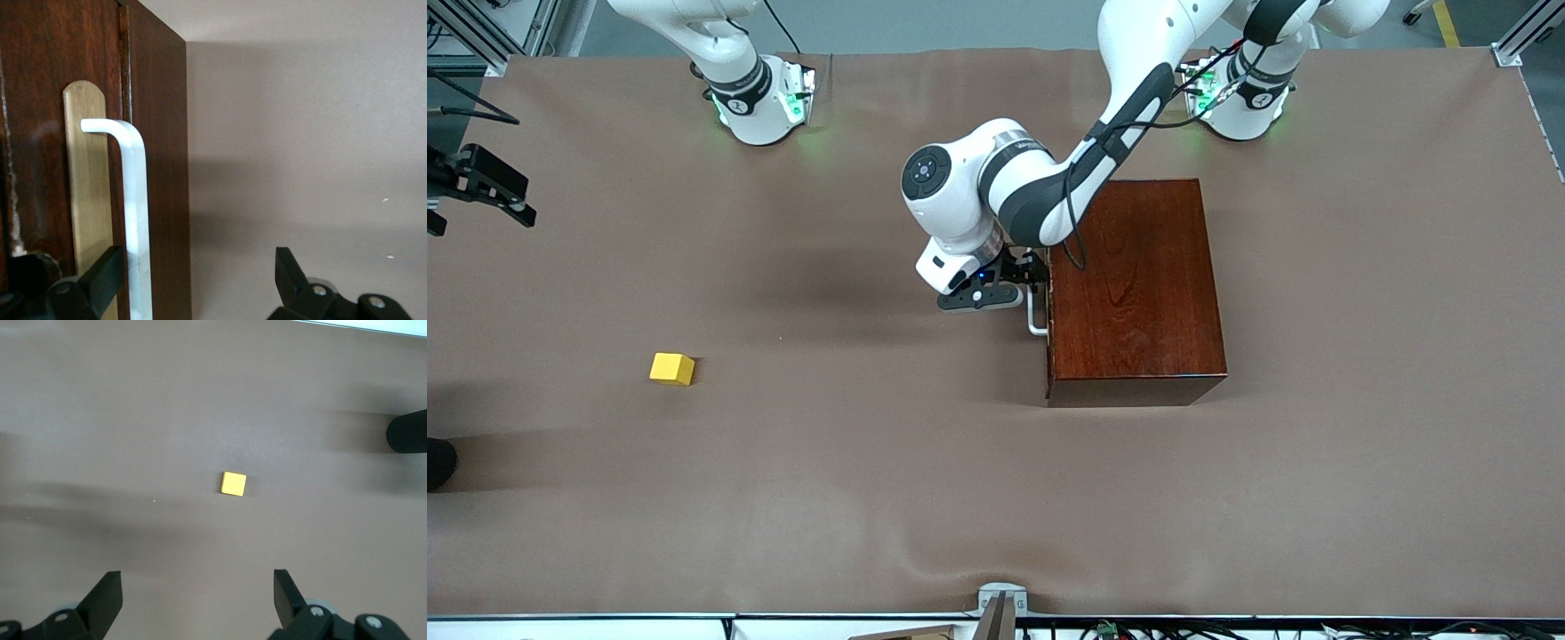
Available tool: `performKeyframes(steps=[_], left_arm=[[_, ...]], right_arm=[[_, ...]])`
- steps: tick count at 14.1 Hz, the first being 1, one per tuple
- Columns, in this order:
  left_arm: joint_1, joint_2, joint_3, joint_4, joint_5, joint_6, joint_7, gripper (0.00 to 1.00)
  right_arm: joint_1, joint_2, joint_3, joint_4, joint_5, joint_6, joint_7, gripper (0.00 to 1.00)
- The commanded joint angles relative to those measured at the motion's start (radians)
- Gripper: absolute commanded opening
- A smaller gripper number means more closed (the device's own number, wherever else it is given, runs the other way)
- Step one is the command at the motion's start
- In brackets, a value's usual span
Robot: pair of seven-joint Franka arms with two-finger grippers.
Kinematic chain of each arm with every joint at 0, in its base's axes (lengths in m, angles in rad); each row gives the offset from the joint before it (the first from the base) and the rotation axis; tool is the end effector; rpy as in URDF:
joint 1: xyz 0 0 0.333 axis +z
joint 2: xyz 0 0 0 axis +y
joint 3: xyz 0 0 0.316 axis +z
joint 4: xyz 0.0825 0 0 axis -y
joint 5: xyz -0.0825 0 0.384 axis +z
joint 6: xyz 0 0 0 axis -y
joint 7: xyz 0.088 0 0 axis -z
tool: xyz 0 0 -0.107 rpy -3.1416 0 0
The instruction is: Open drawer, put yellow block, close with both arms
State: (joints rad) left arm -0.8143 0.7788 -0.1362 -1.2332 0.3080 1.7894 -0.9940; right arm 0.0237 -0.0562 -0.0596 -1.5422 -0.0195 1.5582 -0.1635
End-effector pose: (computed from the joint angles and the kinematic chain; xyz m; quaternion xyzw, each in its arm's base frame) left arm 0.4629 -0.5614 0.2915 -0.9895 0.0137 -0.0192 0.1425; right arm 0.5353 -0.0224 0.6674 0.9973 0.0632 0.0351 0.0116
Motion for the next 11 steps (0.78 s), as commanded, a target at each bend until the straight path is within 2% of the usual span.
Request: performKeyframes(steps=[1,11], left_arm=[[-0.017,0.028,0.007,0.035,0.042,-0.034,0.034,1.00],[-0.022,0.028,-0.006,0.047,0.029,0.005,-0.018,1.00]], right_arm=[[-0.013,-0.005,0.006,-0.003,-0.002,-0.003,-0.004,1.00],[-0.013,-0.005,0.007,-0.003,-0.002,-0.003,-0.002,1.00]])
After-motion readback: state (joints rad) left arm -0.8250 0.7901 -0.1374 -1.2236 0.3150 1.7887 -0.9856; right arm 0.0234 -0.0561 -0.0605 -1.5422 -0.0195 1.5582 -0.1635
